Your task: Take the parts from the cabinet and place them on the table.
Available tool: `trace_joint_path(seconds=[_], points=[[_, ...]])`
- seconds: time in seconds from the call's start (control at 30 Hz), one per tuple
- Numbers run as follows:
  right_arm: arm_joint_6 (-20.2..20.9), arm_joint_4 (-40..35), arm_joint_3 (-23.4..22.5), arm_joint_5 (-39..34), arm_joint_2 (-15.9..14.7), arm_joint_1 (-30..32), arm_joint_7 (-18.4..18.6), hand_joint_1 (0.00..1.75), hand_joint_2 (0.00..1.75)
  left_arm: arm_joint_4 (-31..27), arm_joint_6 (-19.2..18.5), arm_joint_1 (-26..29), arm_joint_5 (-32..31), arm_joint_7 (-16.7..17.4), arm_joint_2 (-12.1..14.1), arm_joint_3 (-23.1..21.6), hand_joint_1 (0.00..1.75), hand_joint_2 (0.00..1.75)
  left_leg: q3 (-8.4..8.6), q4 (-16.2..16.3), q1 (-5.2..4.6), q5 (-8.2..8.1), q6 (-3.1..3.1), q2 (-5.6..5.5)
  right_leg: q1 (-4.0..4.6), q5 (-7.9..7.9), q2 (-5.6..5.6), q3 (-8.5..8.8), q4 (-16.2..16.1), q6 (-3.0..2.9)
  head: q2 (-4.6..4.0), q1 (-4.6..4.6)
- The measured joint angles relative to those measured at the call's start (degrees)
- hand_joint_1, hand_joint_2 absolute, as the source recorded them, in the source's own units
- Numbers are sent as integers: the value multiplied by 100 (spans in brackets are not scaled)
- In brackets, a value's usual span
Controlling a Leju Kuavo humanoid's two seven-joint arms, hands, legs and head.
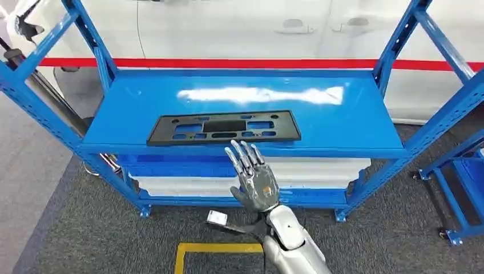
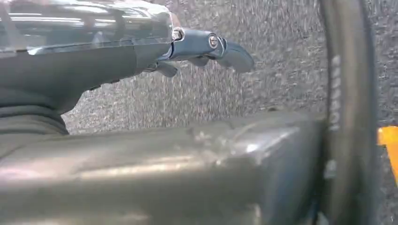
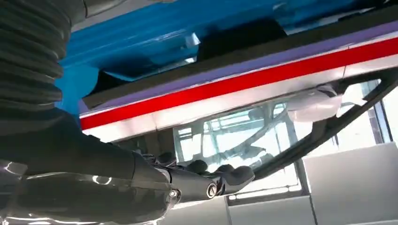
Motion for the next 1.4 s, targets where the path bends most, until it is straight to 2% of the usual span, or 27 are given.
trace_joint_path(seconds=[0.03,0.07,0.1,0.17,0.2,0.23,0.27,0.4,0.43,0.53,0.57,0.6,0.63,0.7,0.77,0.83,0.9,0.93,0.97,1.03,1.07,1.1,1.13,1.2,1.27,1.37,1.4], points=[[0,0,-2,0,0,11,0,0,175,0,0,12,0,0,4,0,0,0,-189,351,4,-103,-22,0,3,-8,0,0,3,-3,0,-2],[0,0,-2,0,0,20,0,0,175,0,0,31,0,0,4,0,0,0,-279,487,11,-75,-37,1,4,-13,2,4,8,-6,0,-2],[0,0,-2,0,0,23,-2,0,175,0,0,37,0,2,4,0,0,0,-226,330,20,99,-46,2,3,-28,10,16,15,4,0,-2],[0,0,-4,-2,0,19,-2,0,175,0,0,26,0,0,15,0,0,0,180,-559,39,642,-55,10,-6,-79,20,48,63,43,0,-2],[0,0,-4,-2,2,16,-7,0,175,0,0,22,0,0,20,0,0,0,403,-1054,50,828,-45,13,-2,-120,19,51,100,76,0,-2],[0,0,-9,-7,2,11,-18,0,175,0,0,8,-2,4,22,0,0,0,470,-1167,0,696,-18,5,41,-144,22,29,139,114,0,-2],[-2,-2,-11,-11,2,9,-28,0,175,0,0,3,-11,4,22,0,0,0,467,-1170,7,713,77,-7,43,-139,23,12,141,136,0,0],[-4,-11,-20,-41,9,-5,-85,0,175,0,-17,30,-44,15,20,2,0,0,489,-1228,36,736,223,0,17,-203,19,17,192,236,0,0],[-4,-15,-22,-50,15,-25,-90,0,175,0,-17,17,-52,15,20,2,0,0,496,-1228,33,724,267,1,15,-333,16,-76,403,254,0,2],[-4,-4,-28,-55,17,-28,-96,0,175,0,-17,10,-59,17,20,2,0,0,506,-1227,18,691,330,5,-3,-840,16,-779,1682,289,0,0],[-4,7,-31,-55,17,-15,-96,0,175,0,-17,16,-63,17,20,2,0,0,518,-1226,17,673,329,3,-3,-823,16,-922,1870,289,0,0],[-4,17,-31,-52,18,-12,-92,0,175,0,-20,22,-74,17,18,2,0,0,541,-1226,17,659,325,-1,-3,-674,16,-922,1782,281,0,0],[-4,26,-31,-50,17,-15,-90,0,175,0,-20,23,-81,17,17,2,0,0,575,-1226,17,633,317,-8,-2,-431,16,-809,1481,263,0,0],[-4,33,-31,-48,20,-24,-85,0,175,0,-20,20,-98,17,17,2,0,0,675,-1226,16,566,281,-16,8,135,14,-343,480,190,0,0],[-4,37,-48,7,35,-39,-160,0,175,0,-20,7,-107,20,15,2,0,0,681,-1213,-19,506,196,-16,56,9,13,-199,165,151,0,0],[-4,63,-94,17,57,-29,-188,0,175,0,-24,6,-116,28,13,4,0,0,705,-1278,-5,491,139,-7,77,-21,30,-198,173,107,0,-2],[-7,90,-111,17,83,-50,-184,0,175,0,-26,-12,-122,48,6,2,0,0,779,-1265,10,445,81,1,4,-19,34,-69,47,58,0,0],[-7,100,-116,15,87,-70,-175,0,175,0,-26,-19,-125,48,7,2,0,0,724,-1078,12,389,59,3,8,-48,30,11,15,18,0,0],[-7,118,-118,13,101,-94,-166,0,175,0,-26,-20,-127,50,4,4,0,0,515,-699,12,236,45,4,8,-79,19,54,14,-19,0,0],[-7,171,-120,7,105,-99,-124,0,175,0,-26,-7,-138,61,7,4,0,0,-59,225,12,-49,2,4,17,-162,17,138,15,-33,0,0],[-7,201,-120,7,105,-94,-111,0,175,0,-26,15,-140,68,2,4,0,0,-260,466,13,-28,-6,4,19,-207,23,186,16,-32,0,-2],[-7,227,-120,7,105,-91,-94,0,175,0,-26,32,-140,68,-4,4,0,0,-344,447,14,124,-9,4,19,-254,34,247,16,-29,0,-2],[-7,240,-120,7,105,-93,-68,0,175,2,-26,38,-142,68,-4,4,0,0,-302,168,15,412,-5,4,18,-315,42,327,16,-18,0,-2],[-7,269,-118,0,107,-111,-2,0,175,2,-26,36,-181,68,-2,4,0,0,33,-827,15,1114,28,8,15,-461,42,521,15,23,0,-2],[-7,321,-114,-2,101,-157,85,0,175,13,-46,43,-203,68,-4,7,0,0,169,-1103,-50,1041,93,9,47,-551,52,530,40,98,0,-2],[-11,358,-105,-2,96,-190,125,0,175,13,-55,32,-216,68,-4,7,0,0,227,-1206,-42,894,224,6,55,-512,46,545,44,176,0,0],[-11,365,-101,0,98,-209,125,0,175,13,-55,33,-216,68,-4,7,0,0,322,-1259,-2,885,253,0,49,-501,41,488,181,201,0,-4]])
